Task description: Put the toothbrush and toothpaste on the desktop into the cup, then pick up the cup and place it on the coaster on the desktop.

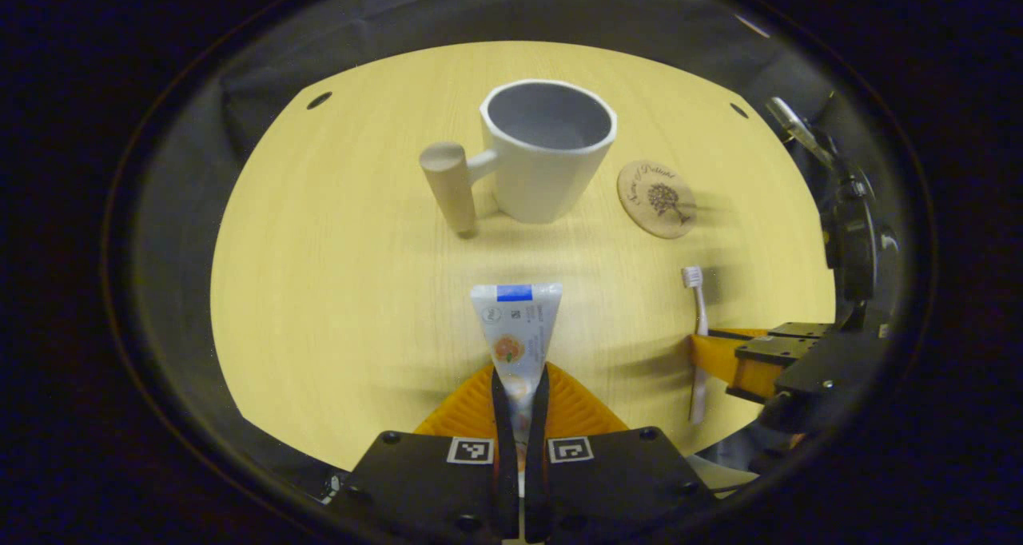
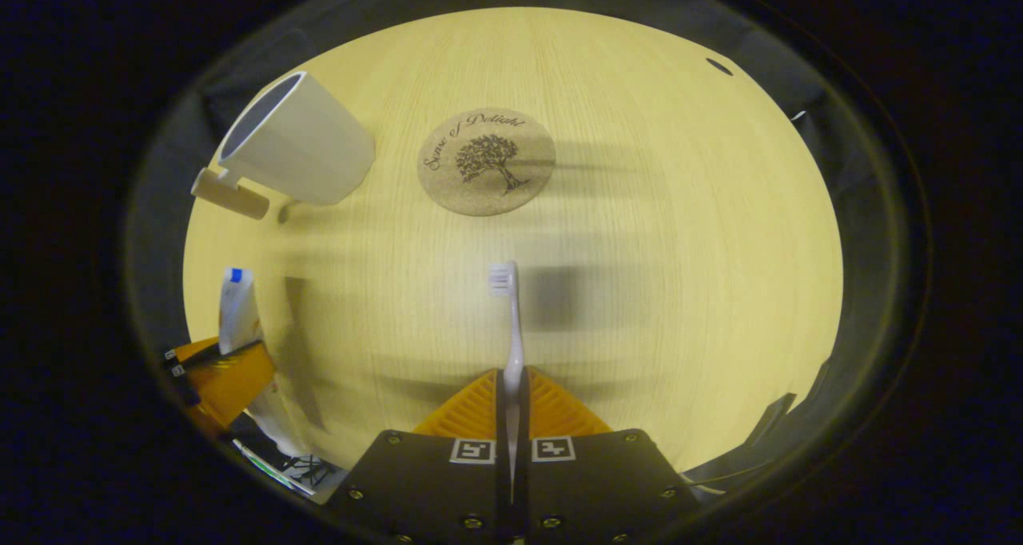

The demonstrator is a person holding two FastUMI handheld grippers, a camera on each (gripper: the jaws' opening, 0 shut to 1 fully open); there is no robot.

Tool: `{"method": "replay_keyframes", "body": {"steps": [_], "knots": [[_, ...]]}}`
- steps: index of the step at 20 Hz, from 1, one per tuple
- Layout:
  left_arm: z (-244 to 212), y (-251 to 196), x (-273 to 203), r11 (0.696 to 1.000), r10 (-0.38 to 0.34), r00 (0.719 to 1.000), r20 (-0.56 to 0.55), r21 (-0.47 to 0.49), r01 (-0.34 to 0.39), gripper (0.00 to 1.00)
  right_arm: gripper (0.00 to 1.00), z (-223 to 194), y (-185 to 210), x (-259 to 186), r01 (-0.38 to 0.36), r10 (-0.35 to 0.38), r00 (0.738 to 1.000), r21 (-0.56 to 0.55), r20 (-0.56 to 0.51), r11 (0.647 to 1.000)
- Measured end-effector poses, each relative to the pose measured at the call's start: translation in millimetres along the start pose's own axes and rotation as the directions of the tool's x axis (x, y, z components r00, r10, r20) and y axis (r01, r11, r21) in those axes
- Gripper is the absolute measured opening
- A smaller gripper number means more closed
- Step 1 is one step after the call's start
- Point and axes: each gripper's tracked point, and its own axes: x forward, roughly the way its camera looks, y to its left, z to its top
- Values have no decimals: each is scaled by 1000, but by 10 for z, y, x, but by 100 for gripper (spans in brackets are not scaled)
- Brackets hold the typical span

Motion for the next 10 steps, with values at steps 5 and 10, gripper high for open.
{"method": "replay_keyframes", "body": {"steps": [5, 10], "knots": [[237, -60, -554, 999, -29, 997, 69, -36, 32, 11, 2, -15, -2, 3, -3, 3, 1000, -10, 8, 1000], [852, 47, -952, 1000, -13, 982, 186, -13, 16, 11, 3, -14, -4, 4, -2, 2, 1000, -10, 16, 1000]]}}
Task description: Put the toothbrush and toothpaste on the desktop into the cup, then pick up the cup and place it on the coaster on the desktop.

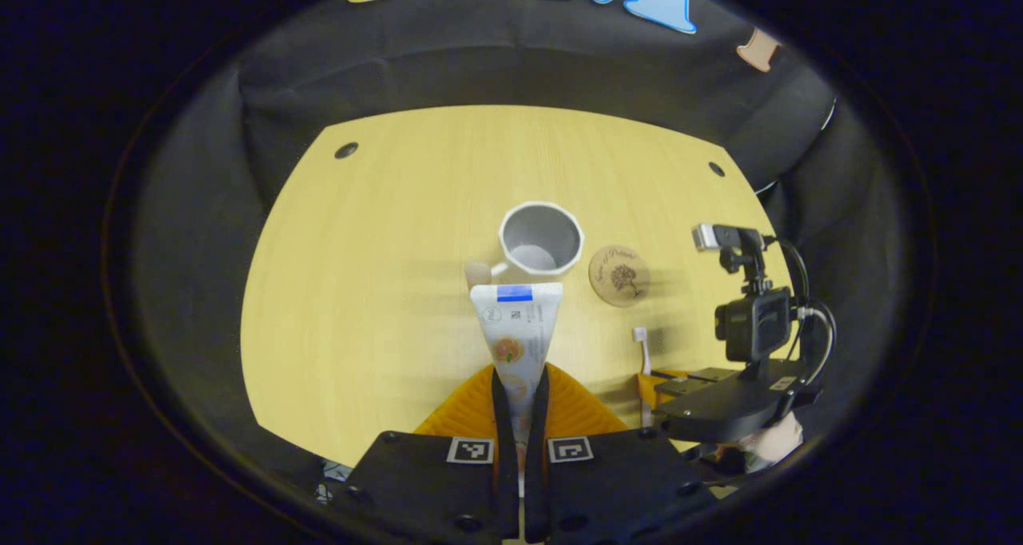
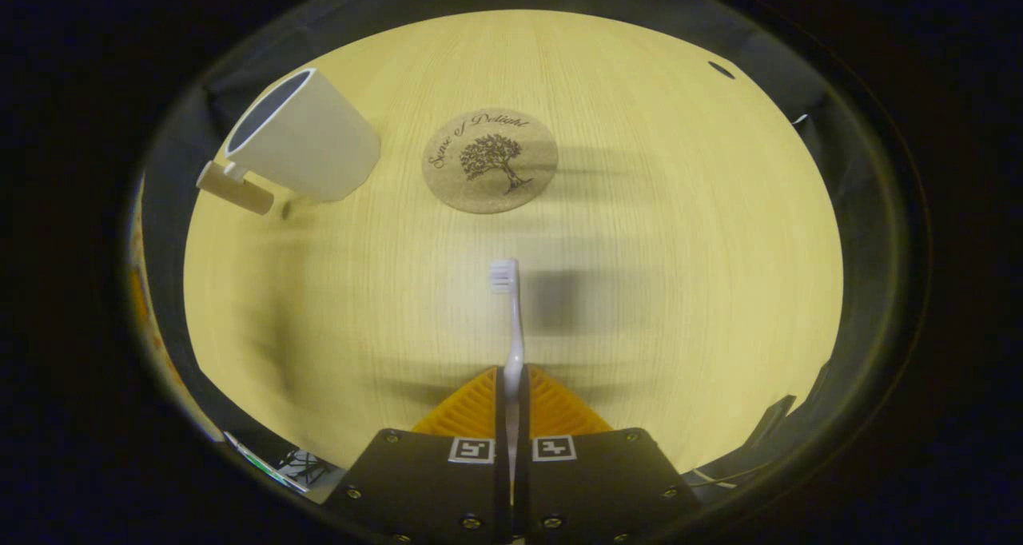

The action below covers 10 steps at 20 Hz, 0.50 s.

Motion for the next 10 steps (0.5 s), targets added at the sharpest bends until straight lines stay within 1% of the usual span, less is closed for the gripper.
{"method": "replay_keyframes", "body": {"steps": [4, 6, 10], "knots": [[695, 88, -17, 999, 16, 995, 101, 45, -21, 10, 3, 1, 0, 2, 0, 0, 1000, 3, 0, 1000], [1031, 76, 47, 998, 11, 991, 135, 57, -19, 10, 4, -5, 2, 4, 3, -3, 1000, 6, -1, 1000], [1460, 0, 237, 997, -5, 985, 170, 80, -9, 10, 3, -3, 1, 6, 9, -9, 1000, 11, 11, 1000]]}}
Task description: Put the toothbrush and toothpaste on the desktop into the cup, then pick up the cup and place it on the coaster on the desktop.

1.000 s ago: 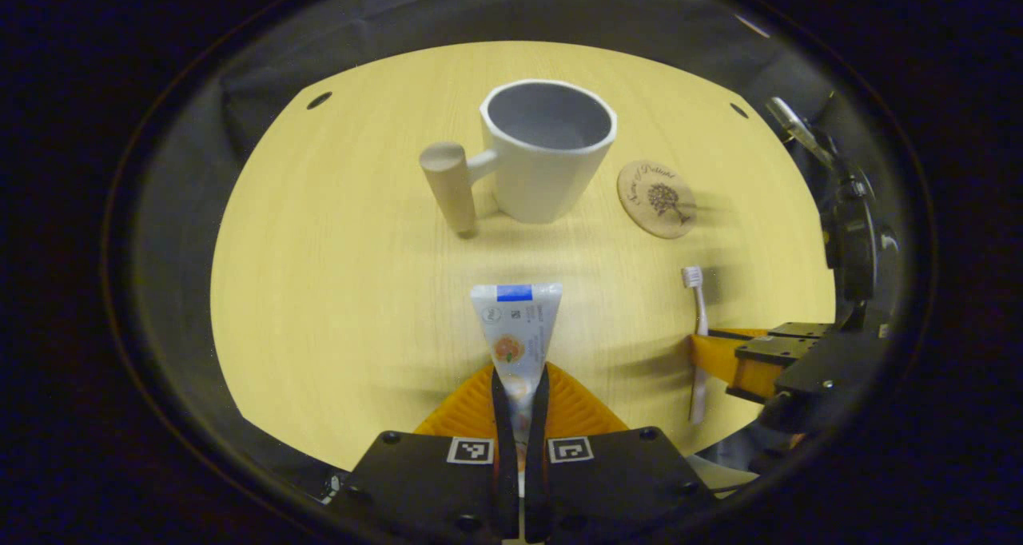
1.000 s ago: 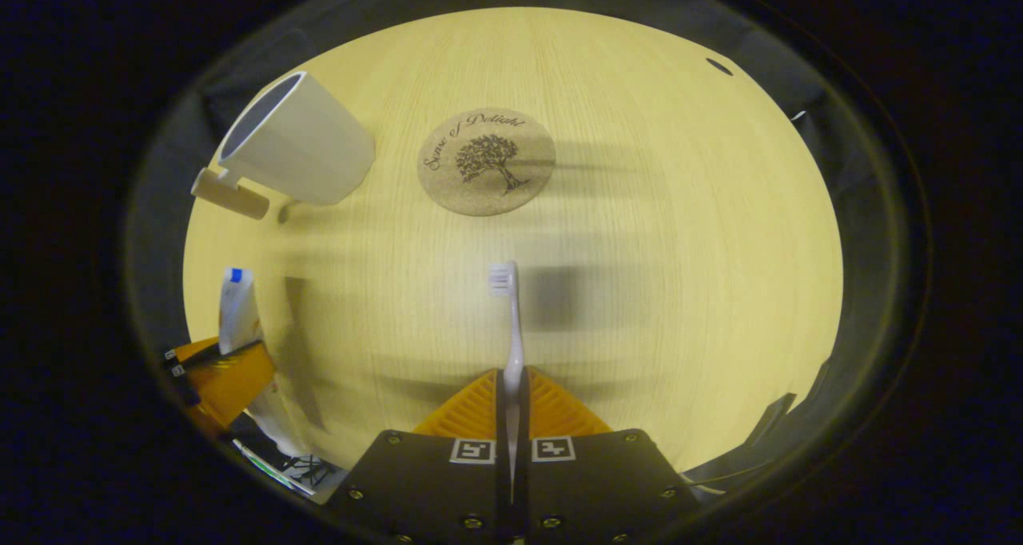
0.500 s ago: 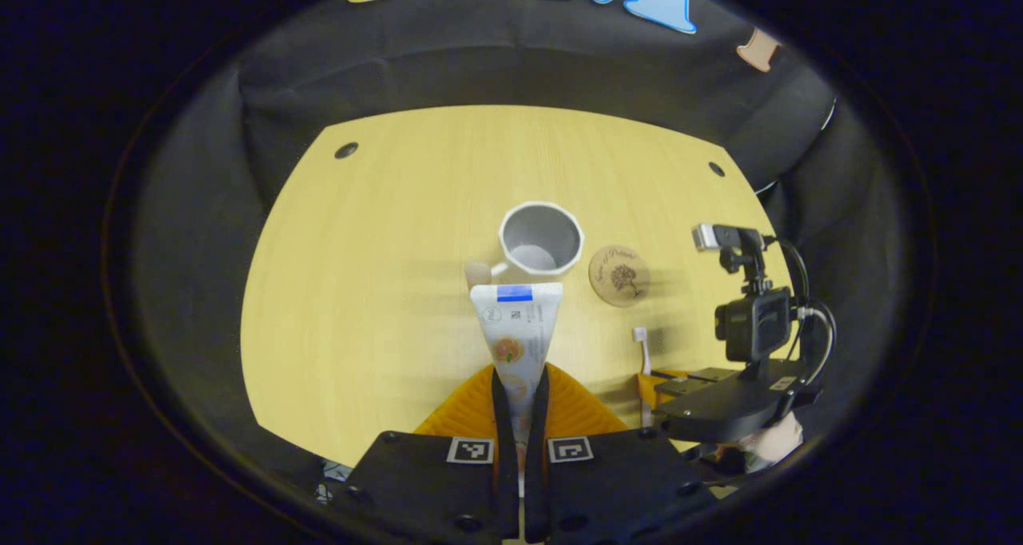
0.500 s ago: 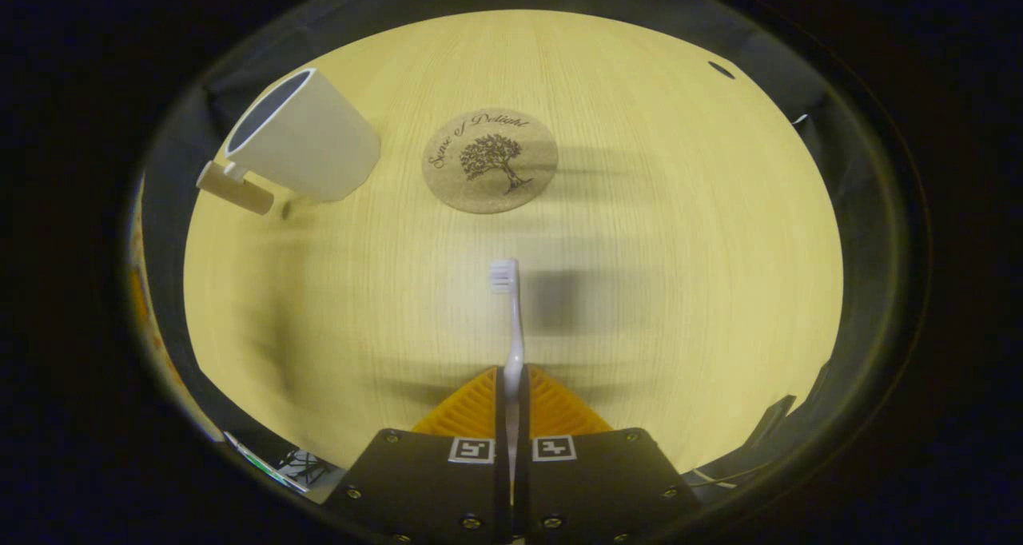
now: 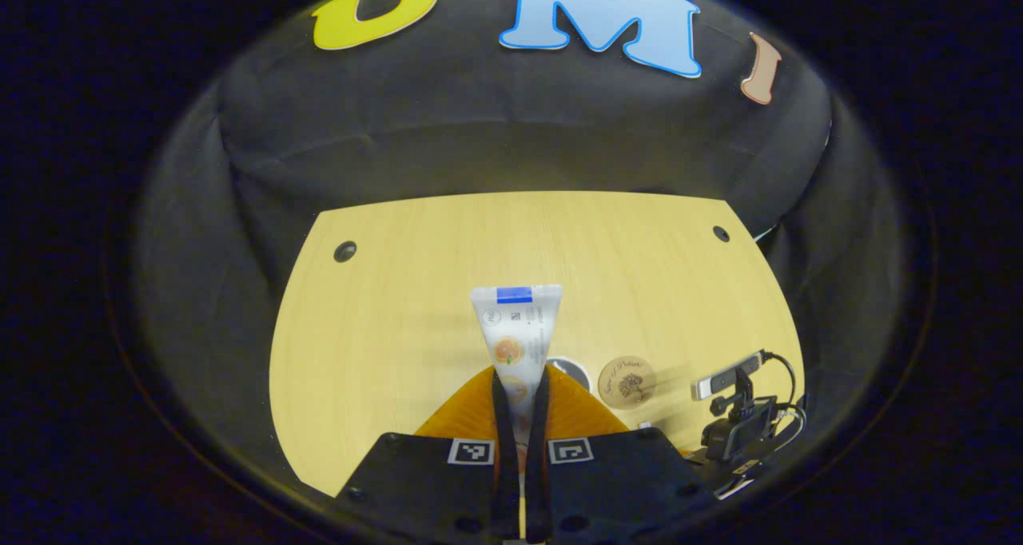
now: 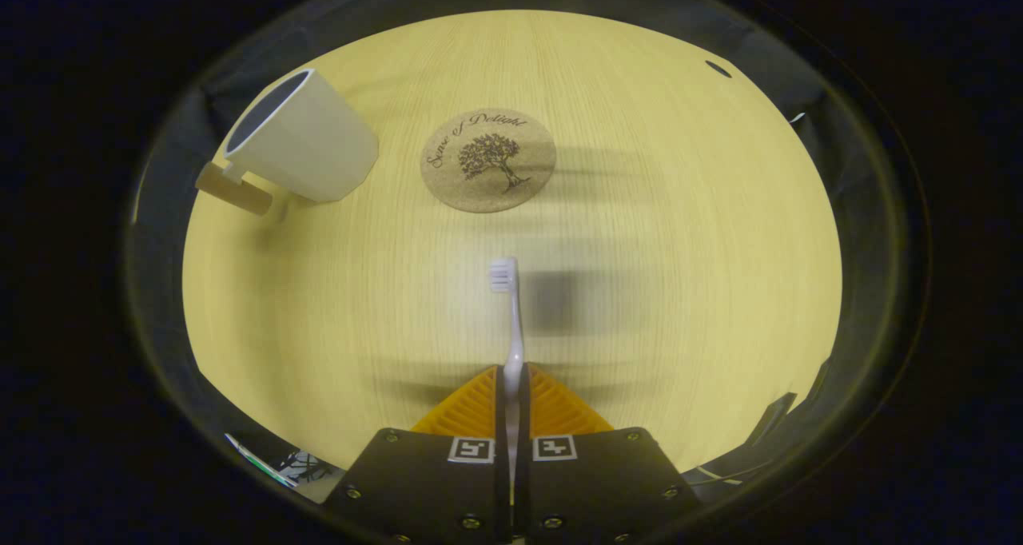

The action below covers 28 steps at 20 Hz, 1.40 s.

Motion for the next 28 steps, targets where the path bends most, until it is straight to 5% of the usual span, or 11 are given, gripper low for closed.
{"method": "replay_keyframes", "body": {"steps": [9, 16, 21, 26, 27, 28], "knots": [[247, -270, 697, 990, -136, 986, 92, -24, 139, 10, 2, -19, -4, 2, -35, 33, 998, 53, 44, 998], [165, -209, 947, 993, -115, 979, 171, -15, 119, 10, 2, 473, -38, -445, -106, 78, 973, 124, 215, 987], [12, -243, 1038, 996, -84, 978, 189, -13, 88, 10, 2, 976, -9, -1064, -159, 103, 917, 115, 386, 981], [-46, -305, 976, 994, -101, 963, 251, 53, 91, 18, 2, 1633, 64, -1790, -216, 147, 819, 61, 555, 975], [-67, -309, 989, 993, -112, 963, 244, 49, 103, 27, 2, 1750, 55, -1945, -226, 156, 804, 52, 575, 973], [-106, -316, 990, 993, -119, 966, 230, 39, 113, 23, 2, 1835, 31, -2114, -236, 164, 790, 47, 591, 971]]}}
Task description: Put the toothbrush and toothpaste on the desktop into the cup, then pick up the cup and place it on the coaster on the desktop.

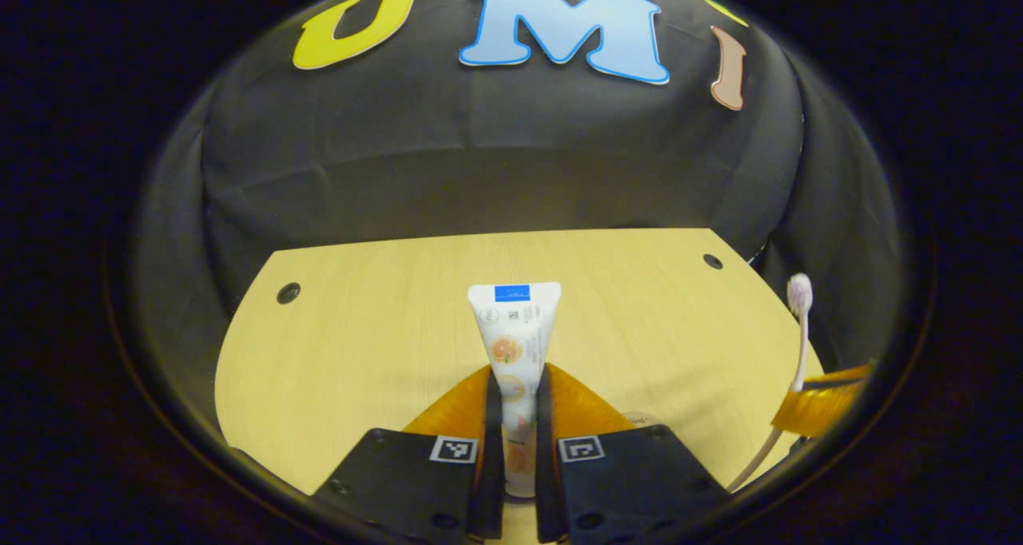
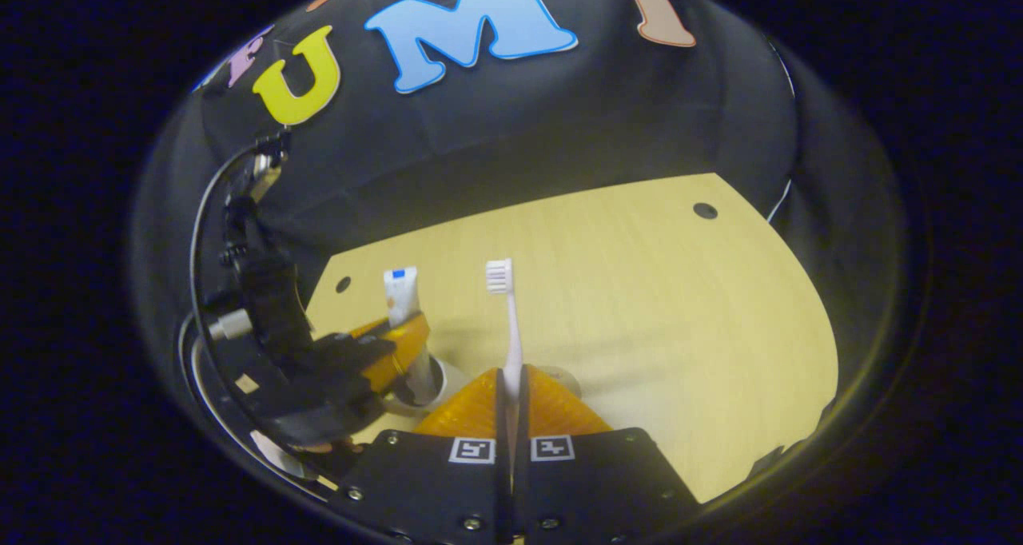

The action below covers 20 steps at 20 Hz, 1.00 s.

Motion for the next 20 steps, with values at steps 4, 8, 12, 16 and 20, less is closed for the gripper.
{"method": "replay_keyframes", "body": {"steps": [4, 8, 12, 16, 20], "knots": [[-35, 19, -98, 1000, -2, 1000, 8, -4, 2, 72, 2, 319, 175, 109, -21, 20, 999, 11, 46, 1000], [58, 77, -377, 1000, 11, 999, 52, 14, -12, 82, 2, 264, 168, 165, -33, 33, 998, 14, 47, 999], [132, 143, -687, 1000, 2, 995, 100, 6, -3, 79, 2, 314, 342, 364, -67, 66, 997, 22, 37, 997], [75, 263, -1062, 1000, 19, 993, 119, -19, -17, 79, 2, 315, 534, 511, -106, 105, 994, 34, 34, 994], [-68, 492, -1385, 998, 59, 991, 119, -38, -55, 76, 2, 270, 711, 696, -132, 131, 991, 33, 27, 991]]}}
